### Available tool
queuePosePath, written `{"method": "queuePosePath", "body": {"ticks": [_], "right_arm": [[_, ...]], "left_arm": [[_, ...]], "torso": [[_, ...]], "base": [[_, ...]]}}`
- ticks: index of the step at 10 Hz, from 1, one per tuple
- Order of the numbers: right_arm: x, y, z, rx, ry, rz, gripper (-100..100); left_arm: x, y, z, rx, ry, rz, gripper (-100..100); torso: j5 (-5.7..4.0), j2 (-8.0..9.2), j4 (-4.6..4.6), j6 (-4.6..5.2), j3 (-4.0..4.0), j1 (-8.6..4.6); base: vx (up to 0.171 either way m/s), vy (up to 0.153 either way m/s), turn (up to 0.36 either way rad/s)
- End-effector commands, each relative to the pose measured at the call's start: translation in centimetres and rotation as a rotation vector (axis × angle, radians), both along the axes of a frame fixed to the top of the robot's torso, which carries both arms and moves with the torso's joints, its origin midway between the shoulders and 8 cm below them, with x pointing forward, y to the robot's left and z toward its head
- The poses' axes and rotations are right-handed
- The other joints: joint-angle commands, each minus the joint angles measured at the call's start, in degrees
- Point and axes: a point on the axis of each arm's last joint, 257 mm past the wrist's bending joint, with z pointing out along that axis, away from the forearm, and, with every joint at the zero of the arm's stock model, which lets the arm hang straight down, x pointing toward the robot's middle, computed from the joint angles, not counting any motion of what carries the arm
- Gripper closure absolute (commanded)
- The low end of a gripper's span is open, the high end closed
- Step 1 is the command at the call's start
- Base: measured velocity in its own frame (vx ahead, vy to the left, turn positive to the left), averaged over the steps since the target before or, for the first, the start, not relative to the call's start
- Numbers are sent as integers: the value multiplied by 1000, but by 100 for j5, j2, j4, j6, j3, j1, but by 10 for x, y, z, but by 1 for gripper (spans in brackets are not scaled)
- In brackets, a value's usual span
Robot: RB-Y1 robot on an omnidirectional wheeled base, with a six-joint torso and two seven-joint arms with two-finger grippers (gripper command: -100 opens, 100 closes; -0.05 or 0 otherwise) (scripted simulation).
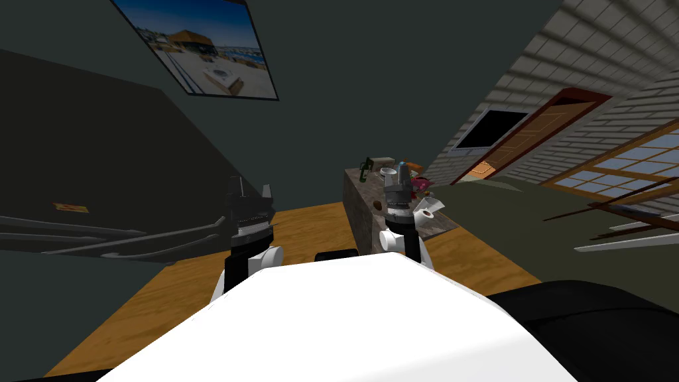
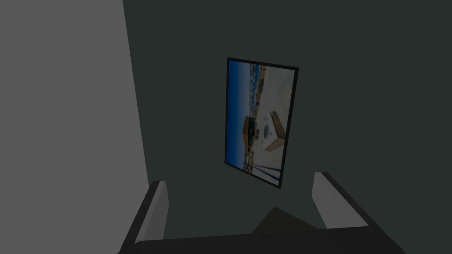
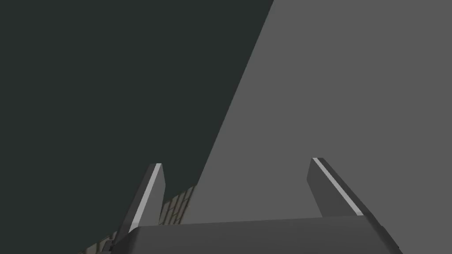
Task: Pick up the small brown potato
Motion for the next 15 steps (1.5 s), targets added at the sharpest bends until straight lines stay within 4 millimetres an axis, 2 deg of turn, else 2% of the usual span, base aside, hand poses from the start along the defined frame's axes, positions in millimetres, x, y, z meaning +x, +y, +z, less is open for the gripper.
{"method": "queuePosePath", "body": {"ticks": [1, 4, 5, 8, 9, 10, 11, 12, 13, 15], "right_arm": [[4, 2, -20, -50, 64, -9, -100], [7, 4, -62, -146, 199, -29, -100], [7, 4, -63, -146, 203, -30, -100], [3, 2, -119, -264, 371, -49, -100], [1, 0, -124, -265, 387, -52, -100], [-3, -2, -143, -307, 447, -56, -100], [-4, -3, -146, -306, 456, -58, -100], [-9, -5, -165, -348, 514, -61, -100], [-11, -6, -169, -347, 527, -63, -100], [-25, -12, -209, -429, 651, -66, -100]], "left_arm": [[0, 0, 0, 0, 0, 0, 0], [0, 0, 0, 0, 0, 0, 0], [0, 0, 0, 0, 0, 0, 0], [0, 0, 0, 0, 0, 0, 0], [0, 0, 0, 0, 0, 0, 0], [0, 0, 0, 0, 0, 0, 0], [0, 0, 0, 0, 0, 0, 0], [0, 0, 0, 0, 0, 0, 0], [0, 0, 0, 0, 0, 0, 0], [0, 0, 0, 0, 0, 0, 0]], "torso": [[0, 0, 0, 0, 0, 0], [-1, 8, 2, 0, 5, -4], [-1, 8, 2, 0, 4, -3], [0, 4, 1, 0, 2, 0], [0, 3, 1, 0, 2, -2], [0, 2, 1, 0, 2, -1], [-1, 2, 0, 0, 1, -2], [0, 2, 1, 1, 1, 0], [0, 2, 1, 0, 1, 0], [1, 3, 1, 0, 2, 1]], "base": [[-9, -8, 48], [-16, -5, 59], [-8, 0, 11], [-3, 4, 59], [-1, 0, 31], [-1, 3, 51], [0, 1, 26], [0, 5, 45], [-1, 4, 22], [-1, 12, 68]]}}
